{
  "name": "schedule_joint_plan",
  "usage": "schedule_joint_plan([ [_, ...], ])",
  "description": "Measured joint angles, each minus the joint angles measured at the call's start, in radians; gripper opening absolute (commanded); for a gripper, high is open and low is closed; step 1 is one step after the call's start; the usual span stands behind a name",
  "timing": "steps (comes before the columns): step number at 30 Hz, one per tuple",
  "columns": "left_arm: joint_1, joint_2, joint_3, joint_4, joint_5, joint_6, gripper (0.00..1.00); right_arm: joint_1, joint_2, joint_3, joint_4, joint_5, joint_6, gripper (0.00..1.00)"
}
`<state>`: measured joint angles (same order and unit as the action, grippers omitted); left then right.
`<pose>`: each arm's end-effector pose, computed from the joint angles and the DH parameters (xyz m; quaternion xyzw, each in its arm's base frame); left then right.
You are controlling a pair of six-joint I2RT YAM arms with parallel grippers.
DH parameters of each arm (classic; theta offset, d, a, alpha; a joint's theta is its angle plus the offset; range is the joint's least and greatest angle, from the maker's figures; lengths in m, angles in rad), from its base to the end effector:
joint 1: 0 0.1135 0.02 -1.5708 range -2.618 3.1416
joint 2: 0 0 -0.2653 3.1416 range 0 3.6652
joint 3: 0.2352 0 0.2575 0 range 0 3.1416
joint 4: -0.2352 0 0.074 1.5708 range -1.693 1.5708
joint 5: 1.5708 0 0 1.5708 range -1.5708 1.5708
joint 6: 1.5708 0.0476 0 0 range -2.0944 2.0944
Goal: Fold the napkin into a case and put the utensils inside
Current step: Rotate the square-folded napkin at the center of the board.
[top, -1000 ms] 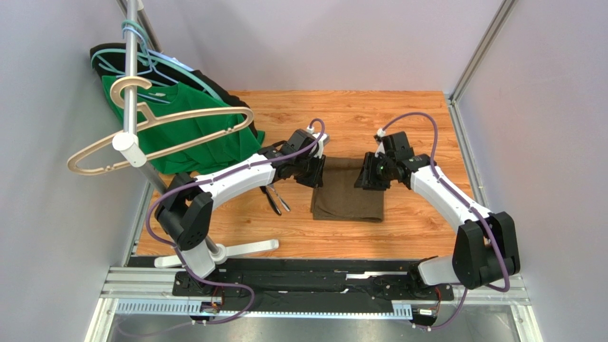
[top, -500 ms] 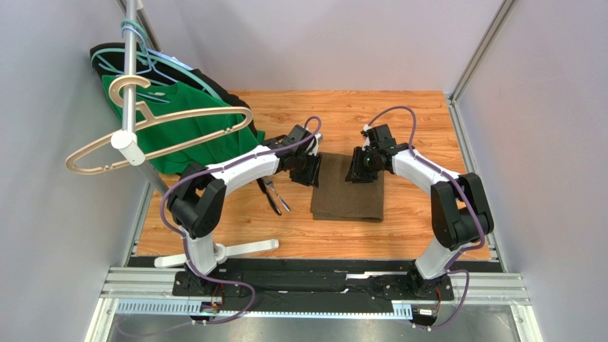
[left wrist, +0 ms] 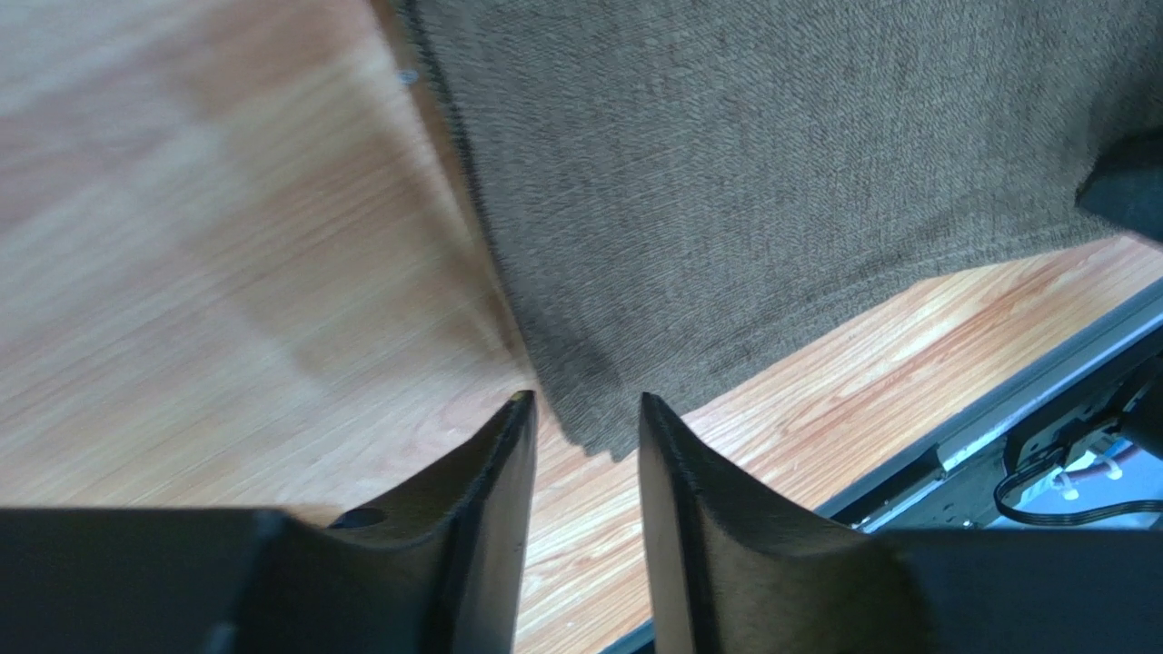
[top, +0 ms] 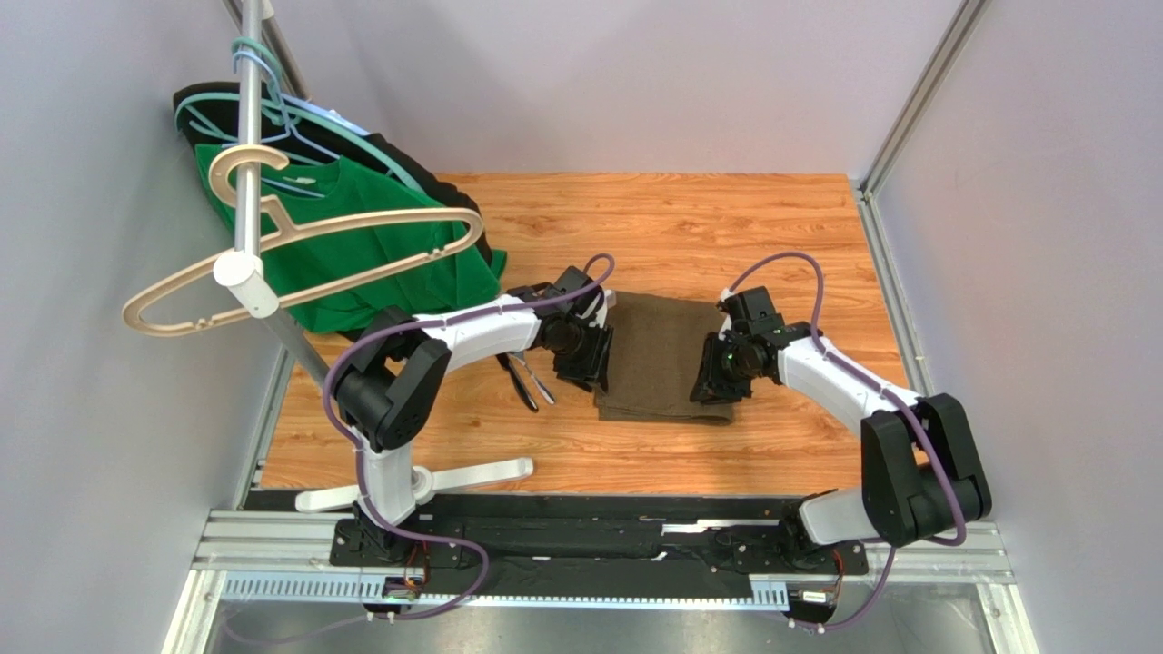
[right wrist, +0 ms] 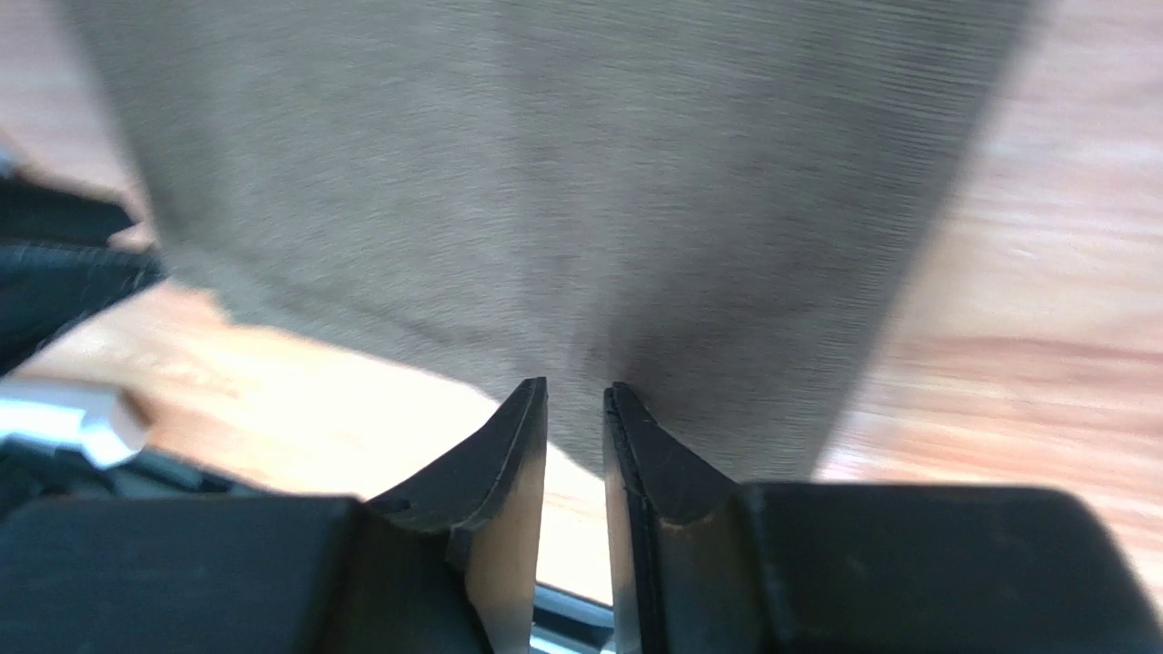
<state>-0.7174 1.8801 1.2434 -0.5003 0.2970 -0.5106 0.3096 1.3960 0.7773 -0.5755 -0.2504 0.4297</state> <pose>0.2832 -0.2656 0.1571 0.1314 0.9574 -0.2407 0.0907 0.2410 0.0895 0.1667 0.0352 0.9743 0.1815 0.1289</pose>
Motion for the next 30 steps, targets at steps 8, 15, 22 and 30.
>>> schedule_joint_plan([
  [8, -0.117, 0.059, -0.005, 0.084, 0.040, -0.054, 0.29, -0.067, 0.127, 0.038, -0.011, 0.178, 0.029, 0.23],
  [15, -0.246, 0.064, 0.009, 0.117, 0.076, -0.074, 0.51, -0.114, 0.422, 0.439, 0.000, 0.272, -0.025, 0.41],
  [22, -0.128, -0.093, 0.103, -0.031, 0.033, 0.025, 0.82, -0.129, 0.204, 0.330, -0.016, 0.220, -0.024, 0.59],
  [30, 0.082, -0.045, 0.374, -0.159, -0.103, 0.192, 0.82, -0.129, -0.054, -0.036, 0.050, 0.076, 0.050, 0.59],
])
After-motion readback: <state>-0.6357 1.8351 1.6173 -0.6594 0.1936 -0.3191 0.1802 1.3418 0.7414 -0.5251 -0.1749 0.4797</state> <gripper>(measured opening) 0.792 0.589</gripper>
